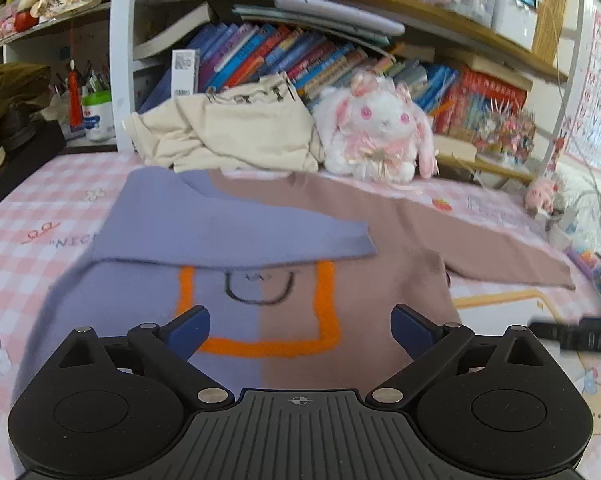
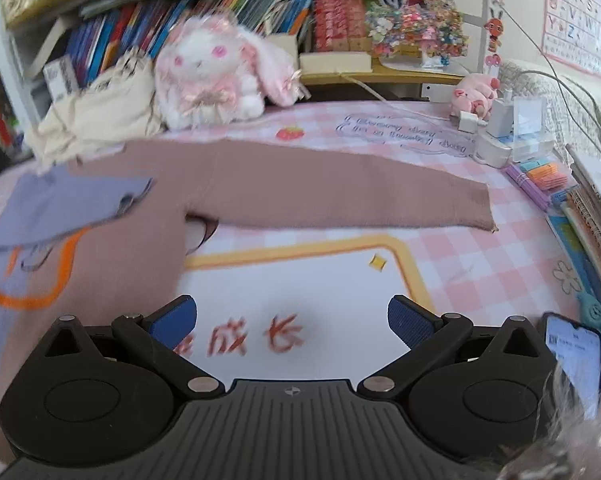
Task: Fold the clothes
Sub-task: 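Move the right gripper to the mauve sleeve cuff and grasp it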
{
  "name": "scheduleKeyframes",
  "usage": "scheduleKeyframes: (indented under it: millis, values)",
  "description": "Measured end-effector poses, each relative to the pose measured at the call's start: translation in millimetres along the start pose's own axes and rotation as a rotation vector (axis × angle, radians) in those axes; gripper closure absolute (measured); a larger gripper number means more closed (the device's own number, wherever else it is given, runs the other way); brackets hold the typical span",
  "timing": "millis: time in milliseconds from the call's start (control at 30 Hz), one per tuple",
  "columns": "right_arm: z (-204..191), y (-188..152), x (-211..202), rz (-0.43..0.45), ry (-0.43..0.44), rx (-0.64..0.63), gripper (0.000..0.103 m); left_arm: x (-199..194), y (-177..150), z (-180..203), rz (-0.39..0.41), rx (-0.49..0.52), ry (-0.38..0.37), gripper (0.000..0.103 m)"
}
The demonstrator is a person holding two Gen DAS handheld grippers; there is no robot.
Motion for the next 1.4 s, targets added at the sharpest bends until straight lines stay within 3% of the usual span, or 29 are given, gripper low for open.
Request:
scheduleKeyframes:
  millis: [267, 367, 667, 833, 1000, 1100, 1233, 1400]
  values:
    - [33, 21, 23, 0.011, -0.013, 0.012, 0.0, -8, -10, 20, -0.042, -0.007, 0.067, 0.004]
    - [44, 24, 30, 0.002, -0.022, 0.04, 0.0, -7, -10, 24, -0.058, -0.02, 0.05, 0.004]
    - [81, 43, 51, -0.014, -0.086, 0.132, 0.0, -2, 12, 30, 0.034, -0.006, 0.055, 0.004]
    - [109, 59, 64, -0.034, -0.099, 0.223, 0.0, 8, 5, 19, -0.039, -0.102, 0.075, 0.004]
    - [138, 74, 75, -0.068, -0.066, 0.381, 0.0, 7, 0, 14, -0.089, -0.086, 0.102, 0.004]
    - [149, 79, 79, -0.078, -0.077, 0.399, 0.003, 4, -2, 20, -0.091, -0.035, 0.102, 0.004]
    - [161, 81, 83, -0.079, -0.098, 0.41, 0.02, 3, -5, 28, -0.104, 0.022, 0.109, 0.004]
    - [167, 82, 83, -0.054, -0.103, 0.409, 0.032, 1, -6, 28, -0.106, 0.024, 0.113, 0.004]
Point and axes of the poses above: each gripper's, at about its wrist camera, not at the fingertips, and x roughly the way its jaws point, z to its right, y to its top, the point moved 9 cm from there along x, roughly the way its jaws point, and after that the axes turned 5 degrees about x, right-handed, at the moved point
